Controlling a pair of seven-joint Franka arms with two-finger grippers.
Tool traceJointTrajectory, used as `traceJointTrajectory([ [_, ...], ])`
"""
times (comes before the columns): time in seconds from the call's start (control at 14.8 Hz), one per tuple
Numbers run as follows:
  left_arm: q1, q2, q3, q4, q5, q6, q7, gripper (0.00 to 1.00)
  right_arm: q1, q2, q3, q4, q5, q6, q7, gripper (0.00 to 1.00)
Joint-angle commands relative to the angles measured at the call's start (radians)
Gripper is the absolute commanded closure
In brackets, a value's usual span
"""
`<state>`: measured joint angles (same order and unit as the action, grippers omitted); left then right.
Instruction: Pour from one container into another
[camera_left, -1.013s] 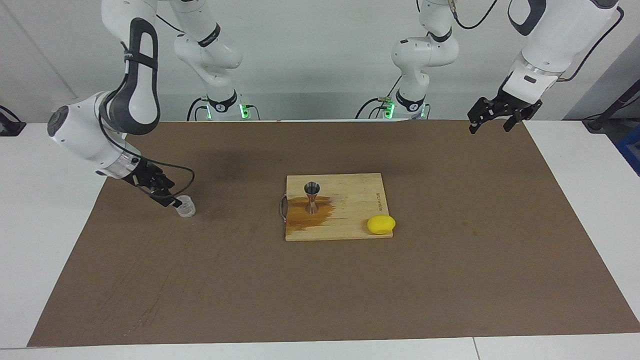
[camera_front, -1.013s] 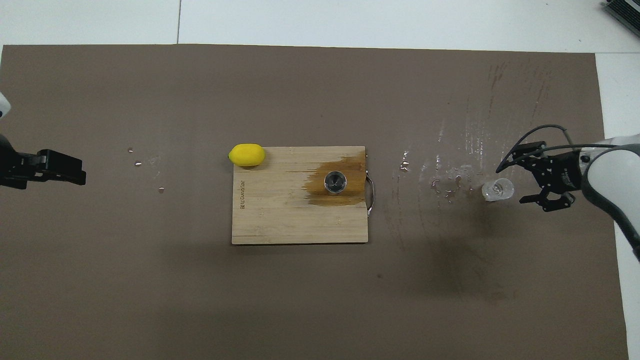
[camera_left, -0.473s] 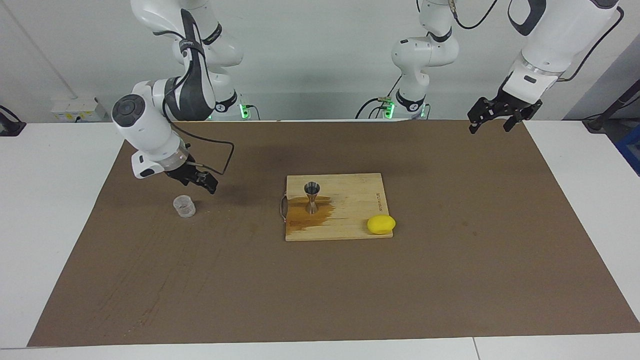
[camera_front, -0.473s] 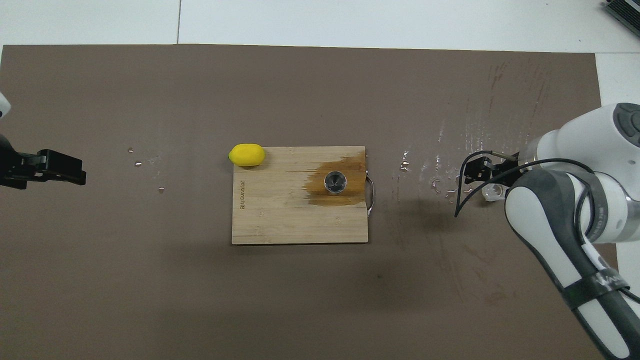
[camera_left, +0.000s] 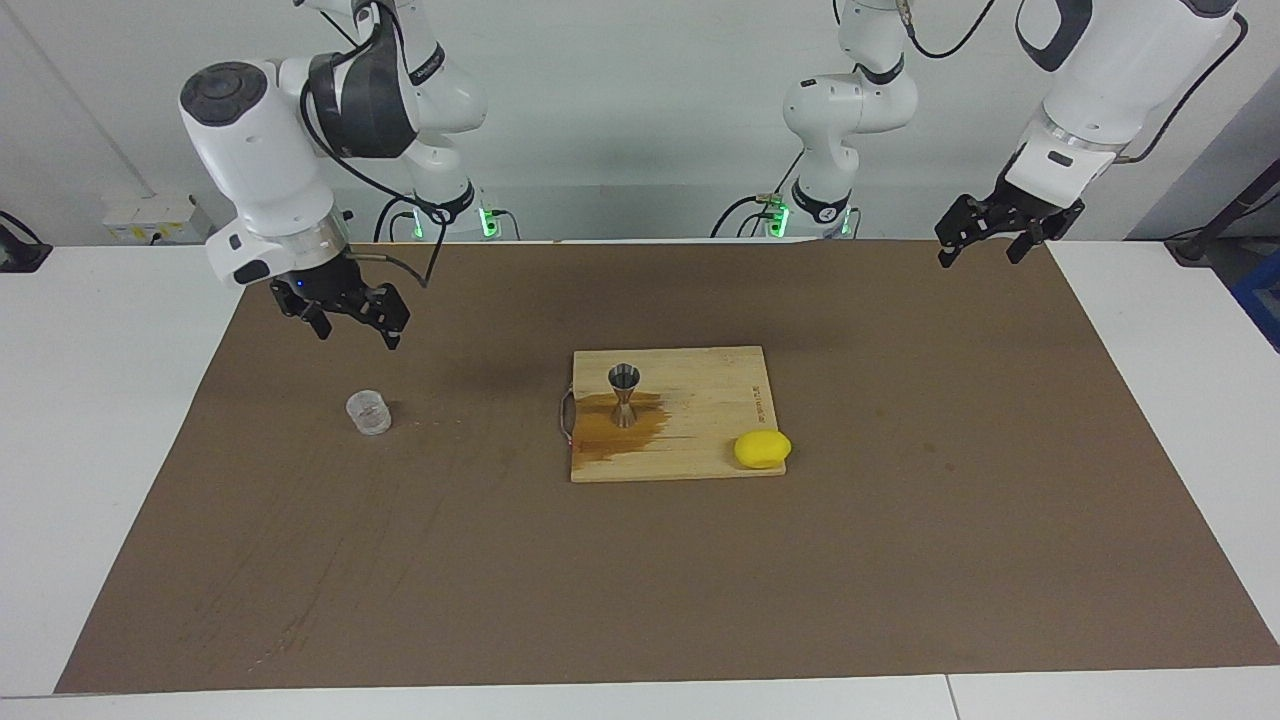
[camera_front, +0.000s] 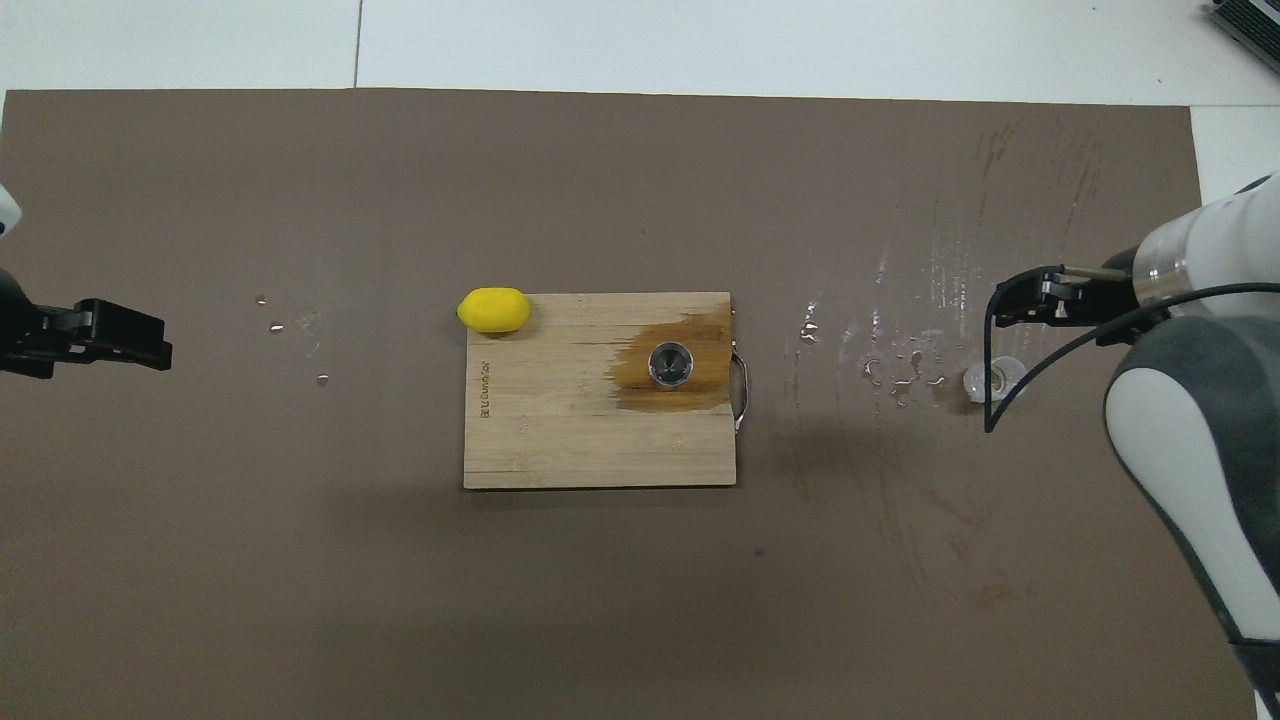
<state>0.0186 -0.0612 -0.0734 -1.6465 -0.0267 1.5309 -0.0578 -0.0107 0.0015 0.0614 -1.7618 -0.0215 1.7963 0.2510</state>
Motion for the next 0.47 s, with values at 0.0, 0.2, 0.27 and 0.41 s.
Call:
traceJointTrajectory([
  [0.0, -0.003, -0.017, 0.006, -0.007, -0.007, -0.014, 0.007, 0.0, -0.011, 0.021, 0.005, 0.116, -0.017, -0.098, -0.032, 0.0],
  [0.2, -0.002, -0.017, 0.006, -0.007, -0.007, -0.015, 0.007, 0.0, -0.012, 0.028, 0.005, 0.185, -0.003, -0.208, -0.038, 0.0],
  [0.27, -0.003, -0.017, 0.006, -0.007, -0.007, -0.014, 0.006, 0.0, -0.011, 0.019, 0.005, 0.18, -0.001, -0.224, -0.038, 0.0],
  [0.41, -0.003, -0.017, 0.006, -0.009, -0.007, -0.014, 0.007, 0.0, -0.011, 0.002, 0.012, 0.173, -0.001, -0.256, -0.045, 0.0],
])
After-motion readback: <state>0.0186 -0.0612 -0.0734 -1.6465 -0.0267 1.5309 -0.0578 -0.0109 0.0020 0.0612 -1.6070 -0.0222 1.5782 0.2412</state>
